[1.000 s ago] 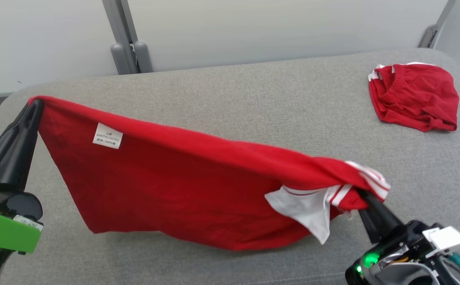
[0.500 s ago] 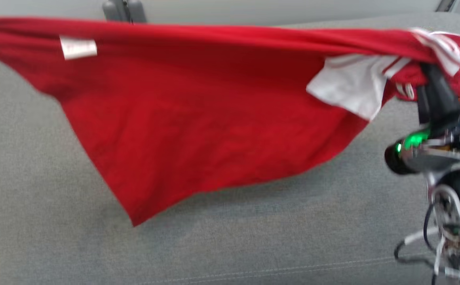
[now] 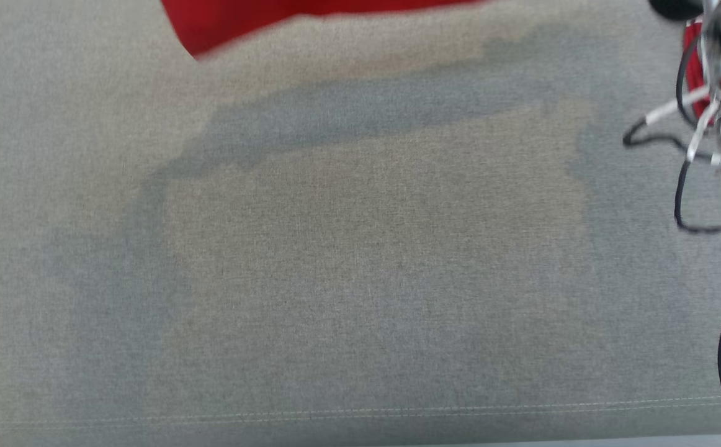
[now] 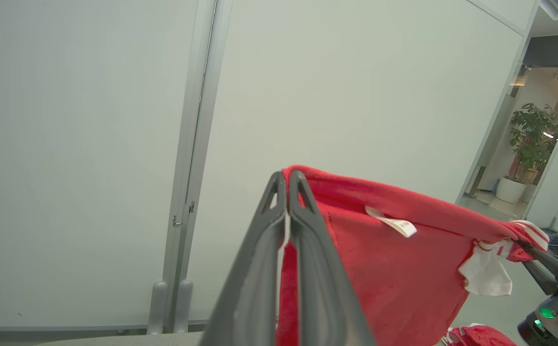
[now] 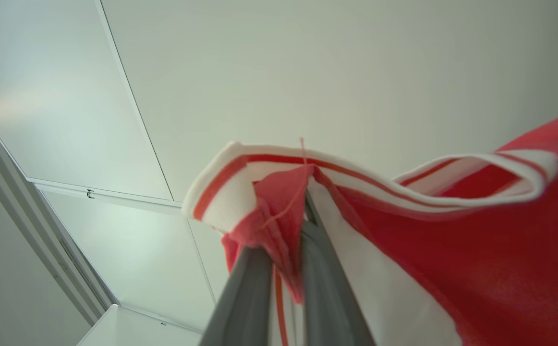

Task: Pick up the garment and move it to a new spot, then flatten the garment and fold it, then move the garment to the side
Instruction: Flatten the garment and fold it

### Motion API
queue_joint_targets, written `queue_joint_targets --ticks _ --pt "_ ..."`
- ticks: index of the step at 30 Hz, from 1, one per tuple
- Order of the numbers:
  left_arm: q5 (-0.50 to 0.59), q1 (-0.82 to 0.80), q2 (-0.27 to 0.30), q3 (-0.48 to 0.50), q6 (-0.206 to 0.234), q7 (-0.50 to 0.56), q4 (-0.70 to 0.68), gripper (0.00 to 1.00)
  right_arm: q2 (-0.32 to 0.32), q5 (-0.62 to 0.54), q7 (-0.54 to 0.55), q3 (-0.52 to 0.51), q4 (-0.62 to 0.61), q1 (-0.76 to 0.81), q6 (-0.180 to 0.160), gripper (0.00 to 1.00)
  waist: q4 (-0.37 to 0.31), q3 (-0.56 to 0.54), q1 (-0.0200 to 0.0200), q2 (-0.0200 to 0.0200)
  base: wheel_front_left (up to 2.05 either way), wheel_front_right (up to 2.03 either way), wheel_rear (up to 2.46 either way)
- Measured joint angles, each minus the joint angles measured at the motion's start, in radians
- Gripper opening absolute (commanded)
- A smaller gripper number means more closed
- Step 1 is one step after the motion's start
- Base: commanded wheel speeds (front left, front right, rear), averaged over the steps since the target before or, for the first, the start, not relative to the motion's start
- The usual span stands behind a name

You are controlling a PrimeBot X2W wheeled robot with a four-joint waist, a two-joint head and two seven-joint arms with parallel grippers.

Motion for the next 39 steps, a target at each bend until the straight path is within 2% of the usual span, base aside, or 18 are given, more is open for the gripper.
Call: queue_joint_targets --ticks 5,9,13,16,23,29,39 --pt "0.056 -0.112 -0.018 0.004 -0.001 -0.049 0.085 0.0 -0.006 -0.004 0.011 0.063 0.123 -0.182 0.0 0.0 0.017 0.051 0.0 0.0 0.0 0.0 0.0" --pt "0.059 -0.113 -0.068 -0.036 -0.021 -0.069 0.151 0.0 -0.025 0.016 0.027 0.09 0.225 -0.194 0.0 0.0 0.024 0.087 0.0001 0.0 0.0 0.0 0.0" --pt "0.045 -0.112 -0.065 -0.021 -0.059 -0.098 0.148 0.0 -0.061 0.053 0.106 0.145 0.217 -0.192 0.0 0.0 0.03 0.132 0.0001 0.0 0.0 0.0 0.0" --pt "0.038 -0.061 -0.084 -0.02 -0.091 -0.147 0.157 0.0 -0.067 0.075 0.157 0.172 0.198 -0.109 0.0 0.0 0.029 0.151 0.0001 0.0 0.0 0.0 0.0" --pt "0.026 0.23 -0.097 -0.024 -0.127 -0.212 0.18 0.0 -0.085 0.144 0.221 0.206 0.188 0.165 0.0 0.0 0.018 0.119 0.0001 0.0 0.0 0.0 0.0" --pt "0.025 0.424 -0.092 -0.025 -0.129 -0.244 0.17 0.0 -0.101 0.197 0.247 0.247 0.172 0.311 0.0 0.0 0.004 0.053 0.0001 0.0 0.0 0.0 0.0" --pt "0.021 0.647 -0.085 -0.02 -0.117 -0.278 0.063 0.0 -0.187 0.275 0.271 0.3 0.108 0.487 0.0 0.0 -0.027 -0.065 0.0 0.0 0.0 0.0 0.0"
